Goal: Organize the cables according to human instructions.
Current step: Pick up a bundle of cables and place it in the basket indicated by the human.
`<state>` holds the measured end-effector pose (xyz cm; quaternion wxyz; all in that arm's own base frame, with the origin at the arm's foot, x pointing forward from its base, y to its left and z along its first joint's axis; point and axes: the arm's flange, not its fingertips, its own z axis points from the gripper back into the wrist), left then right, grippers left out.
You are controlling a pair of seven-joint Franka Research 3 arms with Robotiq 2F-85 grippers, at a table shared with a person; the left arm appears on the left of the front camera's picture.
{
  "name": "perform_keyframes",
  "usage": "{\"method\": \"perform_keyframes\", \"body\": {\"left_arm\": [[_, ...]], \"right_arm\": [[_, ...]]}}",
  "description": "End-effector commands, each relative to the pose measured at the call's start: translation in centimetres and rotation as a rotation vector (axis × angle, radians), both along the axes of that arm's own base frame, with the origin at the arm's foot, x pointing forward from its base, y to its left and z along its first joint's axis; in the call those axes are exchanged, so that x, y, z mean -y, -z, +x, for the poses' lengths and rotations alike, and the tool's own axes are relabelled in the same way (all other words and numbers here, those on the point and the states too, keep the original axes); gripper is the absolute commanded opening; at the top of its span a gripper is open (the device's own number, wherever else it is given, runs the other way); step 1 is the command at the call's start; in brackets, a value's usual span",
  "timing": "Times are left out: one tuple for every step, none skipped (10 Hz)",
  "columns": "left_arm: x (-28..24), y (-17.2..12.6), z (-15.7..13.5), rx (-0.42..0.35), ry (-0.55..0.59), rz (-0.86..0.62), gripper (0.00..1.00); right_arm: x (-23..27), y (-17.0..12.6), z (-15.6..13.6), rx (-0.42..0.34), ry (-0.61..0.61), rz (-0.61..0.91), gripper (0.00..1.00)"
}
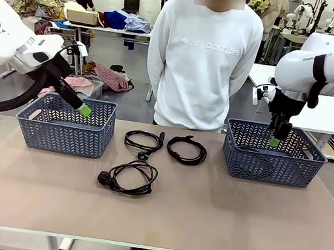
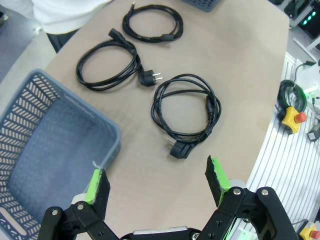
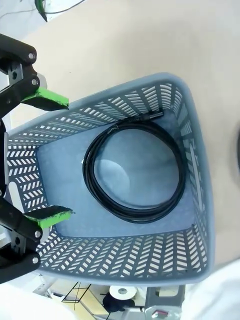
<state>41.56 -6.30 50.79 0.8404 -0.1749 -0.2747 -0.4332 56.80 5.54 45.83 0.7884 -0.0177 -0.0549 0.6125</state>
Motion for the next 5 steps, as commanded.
{"method": "perform_keyframes", "body": {"left_arm": [[-0.18, 0.03, 0.0, 0.011, 0.022, -0.021, 1.0], [-0.18, 0.03, 0.0, 0.011, 0.022, -0.021, 1.0], [-0.18, 0.03, 0.0, 0.011, 0.022, -0.021, 1.0], [-0.18, 0.03, 0.0, 0.011, 0.022, -0.021, 1.0], [-0.18, 0.03, 0.0, 0.011, 0.022, -0.021, 1.0]], "right_arm": [[0.05, 0.33, 0.04, -0.01, -0.001, -0.001, 1.0], [0.05, 0.33, 0.04, -0.01, -0.001, -0.001, 1.0], [0.05, 0.33, 0.04, -0.01, -0.001, -0.001, 1.0], [0.05, 0.33, 0.04, -0.01, -0.001, -0.001, 1.0], [-0.02, 0.31, 0.03, -0.007, -0.001, -0.001, 1.0]]}}
